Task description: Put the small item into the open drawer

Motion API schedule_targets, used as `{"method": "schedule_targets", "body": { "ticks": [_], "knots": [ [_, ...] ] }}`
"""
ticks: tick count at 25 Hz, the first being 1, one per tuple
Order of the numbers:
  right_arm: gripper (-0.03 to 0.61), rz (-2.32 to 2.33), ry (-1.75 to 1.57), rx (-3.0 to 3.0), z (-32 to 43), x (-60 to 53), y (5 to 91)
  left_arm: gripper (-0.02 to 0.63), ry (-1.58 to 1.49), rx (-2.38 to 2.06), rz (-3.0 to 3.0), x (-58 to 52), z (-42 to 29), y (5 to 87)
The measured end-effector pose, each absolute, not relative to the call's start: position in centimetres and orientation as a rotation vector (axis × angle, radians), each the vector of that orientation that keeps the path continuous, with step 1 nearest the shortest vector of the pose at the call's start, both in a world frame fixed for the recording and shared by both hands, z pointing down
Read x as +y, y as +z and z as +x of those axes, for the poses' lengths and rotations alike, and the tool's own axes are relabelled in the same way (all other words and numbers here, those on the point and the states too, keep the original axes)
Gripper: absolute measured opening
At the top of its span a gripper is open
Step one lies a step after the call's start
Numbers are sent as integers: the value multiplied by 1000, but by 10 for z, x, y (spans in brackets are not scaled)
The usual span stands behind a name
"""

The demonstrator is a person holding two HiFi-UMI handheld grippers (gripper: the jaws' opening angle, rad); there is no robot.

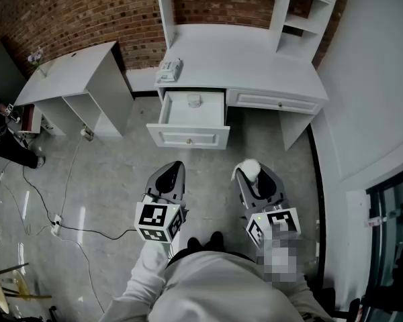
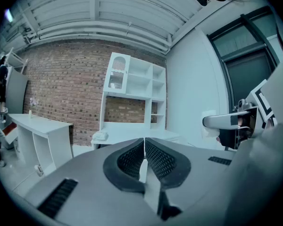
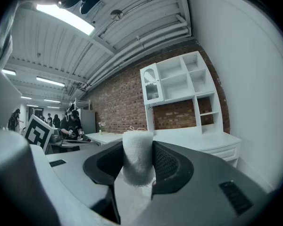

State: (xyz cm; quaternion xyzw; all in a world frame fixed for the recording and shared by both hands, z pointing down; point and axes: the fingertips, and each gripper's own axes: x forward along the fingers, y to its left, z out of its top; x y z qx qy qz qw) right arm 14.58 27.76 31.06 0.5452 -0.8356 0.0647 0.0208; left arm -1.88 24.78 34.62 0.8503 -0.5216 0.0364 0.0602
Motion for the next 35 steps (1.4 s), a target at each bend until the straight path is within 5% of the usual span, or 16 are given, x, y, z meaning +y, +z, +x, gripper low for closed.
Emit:
{"method": "schedule_targets", "body": {
  "ticks": [35],
  "knots": [
    [196,1664,317,-2638,162,226,318,25,192,-1640,2537,208,-12,357]
  ]
}}
